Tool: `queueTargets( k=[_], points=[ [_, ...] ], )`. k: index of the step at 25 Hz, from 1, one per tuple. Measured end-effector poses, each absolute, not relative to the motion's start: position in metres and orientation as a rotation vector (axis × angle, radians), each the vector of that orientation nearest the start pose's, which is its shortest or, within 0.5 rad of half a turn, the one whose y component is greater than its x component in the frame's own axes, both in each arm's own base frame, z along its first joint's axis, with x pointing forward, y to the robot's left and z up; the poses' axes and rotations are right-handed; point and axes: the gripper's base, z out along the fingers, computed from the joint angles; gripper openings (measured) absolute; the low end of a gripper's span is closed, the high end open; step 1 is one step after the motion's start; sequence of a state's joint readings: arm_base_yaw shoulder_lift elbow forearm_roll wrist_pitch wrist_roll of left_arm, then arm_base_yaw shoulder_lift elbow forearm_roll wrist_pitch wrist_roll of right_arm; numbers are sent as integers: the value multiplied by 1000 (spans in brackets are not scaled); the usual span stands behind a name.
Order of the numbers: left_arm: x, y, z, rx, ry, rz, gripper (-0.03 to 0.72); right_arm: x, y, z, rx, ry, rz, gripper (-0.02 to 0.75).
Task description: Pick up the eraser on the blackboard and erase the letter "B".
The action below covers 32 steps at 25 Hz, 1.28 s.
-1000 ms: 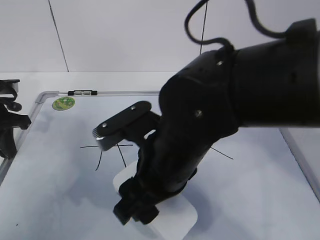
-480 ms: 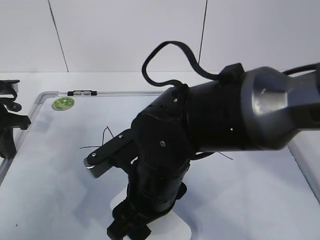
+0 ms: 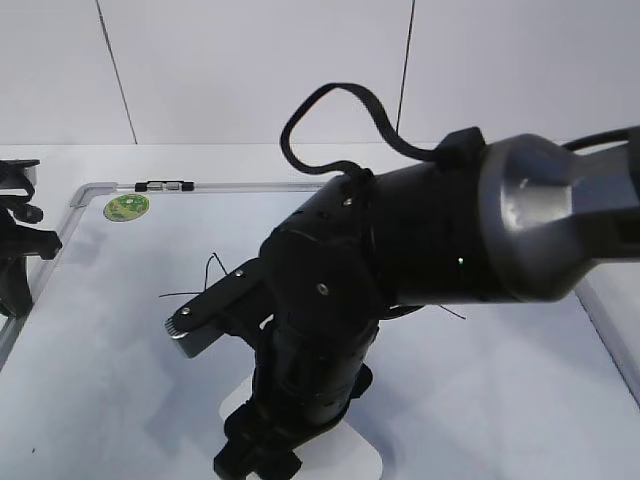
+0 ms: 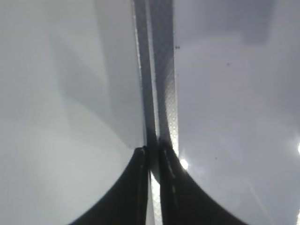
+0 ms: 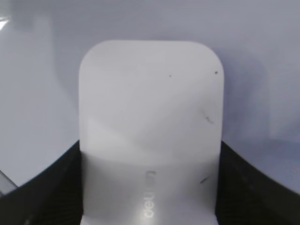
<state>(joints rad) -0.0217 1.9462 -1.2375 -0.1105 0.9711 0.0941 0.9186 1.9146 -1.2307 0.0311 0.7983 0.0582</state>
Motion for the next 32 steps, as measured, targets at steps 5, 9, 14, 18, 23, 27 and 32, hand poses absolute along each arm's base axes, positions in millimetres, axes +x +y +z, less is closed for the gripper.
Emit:
queueTargets(
  k=[5,9,14,18,23,27,32],
  points=[
    [354,-16,153,83,3156,-144,17,222,293,159,-1225,2728,98,550],
    [354,-16,153,83,3156,-144,17,225,294,155,-1189,2729,46,550],
    [354,-16,153,83,3156,-144,17,232,294,155,-1129,2695,5,550],
    [354,-16,153,83,3156,-144,17,248,285,154,-1049,2702,5,550],
    [354,-16,153,83,3156,-144,17,276,260,154,-912,2739,-8,550],
    [354,-16,153,83,3156,-144,17,294,240,154,-808,2772,-23,550],
    [354,-16,153,83,3156,-144,17,297,235,157,-783,2779,-26,550]
  ],
)
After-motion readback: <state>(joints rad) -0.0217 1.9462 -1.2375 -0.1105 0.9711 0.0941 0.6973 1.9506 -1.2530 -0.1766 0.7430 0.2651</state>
